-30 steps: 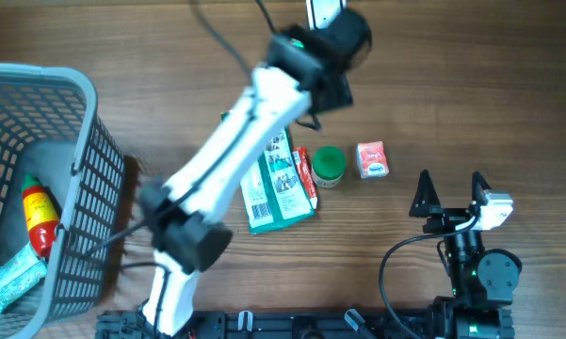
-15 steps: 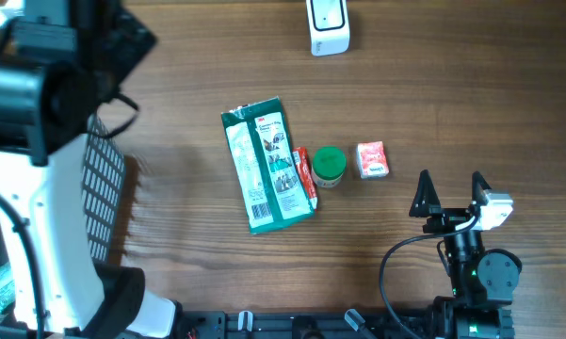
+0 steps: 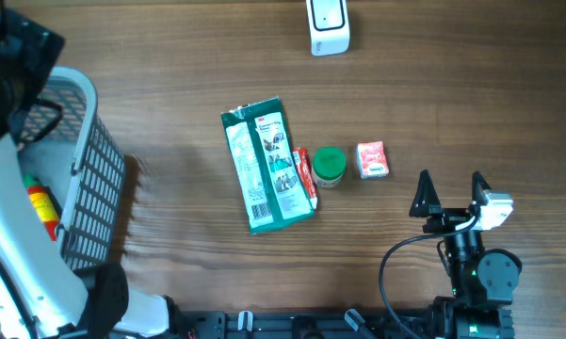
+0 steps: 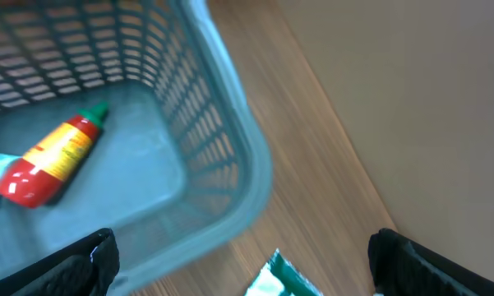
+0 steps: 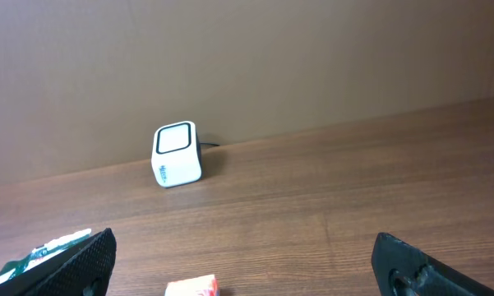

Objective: Scan the item barcode
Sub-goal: 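Move the left gripper back into the basket toward the red sauce bottle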

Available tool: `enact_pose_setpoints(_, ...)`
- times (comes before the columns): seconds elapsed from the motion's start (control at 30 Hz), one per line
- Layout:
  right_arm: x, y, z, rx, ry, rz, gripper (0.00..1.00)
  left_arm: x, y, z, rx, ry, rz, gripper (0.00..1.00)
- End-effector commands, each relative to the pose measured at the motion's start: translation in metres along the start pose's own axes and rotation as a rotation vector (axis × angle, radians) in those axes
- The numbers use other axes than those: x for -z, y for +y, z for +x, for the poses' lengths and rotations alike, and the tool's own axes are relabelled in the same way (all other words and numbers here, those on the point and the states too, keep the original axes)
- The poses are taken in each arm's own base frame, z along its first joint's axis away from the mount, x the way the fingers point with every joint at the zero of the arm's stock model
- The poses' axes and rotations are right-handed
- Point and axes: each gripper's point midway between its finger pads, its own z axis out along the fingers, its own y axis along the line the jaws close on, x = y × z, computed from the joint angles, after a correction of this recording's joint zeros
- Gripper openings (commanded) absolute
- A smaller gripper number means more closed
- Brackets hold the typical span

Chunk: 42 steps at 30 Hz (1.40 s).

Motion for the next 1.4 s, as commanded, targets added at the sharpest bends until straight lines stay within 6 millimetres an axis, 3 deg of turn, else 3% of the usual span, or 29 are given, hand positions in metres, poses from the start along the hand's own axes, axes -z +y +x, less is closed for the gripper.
enact_pose_setpoints(0.0,0.0,-0.001,-0.002,-0.007,-0.011,0.009,1.0,0.001,0.026,-0.02,0.047,-0.036,-0.047,1.0)
enact_pose_setpoints(0.37,0.0,-0.001,-0.002,-0.007,-0.011,0.01,1.0,-0.007,0.078,-0.053,0.209,-0.065,-0.14,1.0)
enact_pose_setpoints(0.7,0.0,-0.001,-0.002,-0.007,-0.011,0.01,1.0,-0.045,0.123,-0.04,0.314,0.034,-0.311,1.0)
enact_pose_setpoints(0.97,0.0,-0.001,-0.002,-0.008,-0.011,0.009,1.0,-0.074,0.163,-0.024,0.401,0.118,-0.438,1.0)
enact_pose_setpoints(1.1,0.0,-0.001,-0.002,-0.008,-0.011,0.01,1.0,-0.097,0.177,-0.004,0.396,0.19,-0.5,1.0)
enact_pose_setpoints(1.23,0.0,-0.001,-0.002,-0.007,-0.011,0.009,1.0,-0.127,0.197,0.023,0.361,0.264,-0.576,1.0)
enact_pose_setpoints(1.37,0.0,-0.001,-0.002,-0.007,-0.011,0.01,1.0,-0.167,0.225,0.048,0.164,0.328,-0.625,1.0)
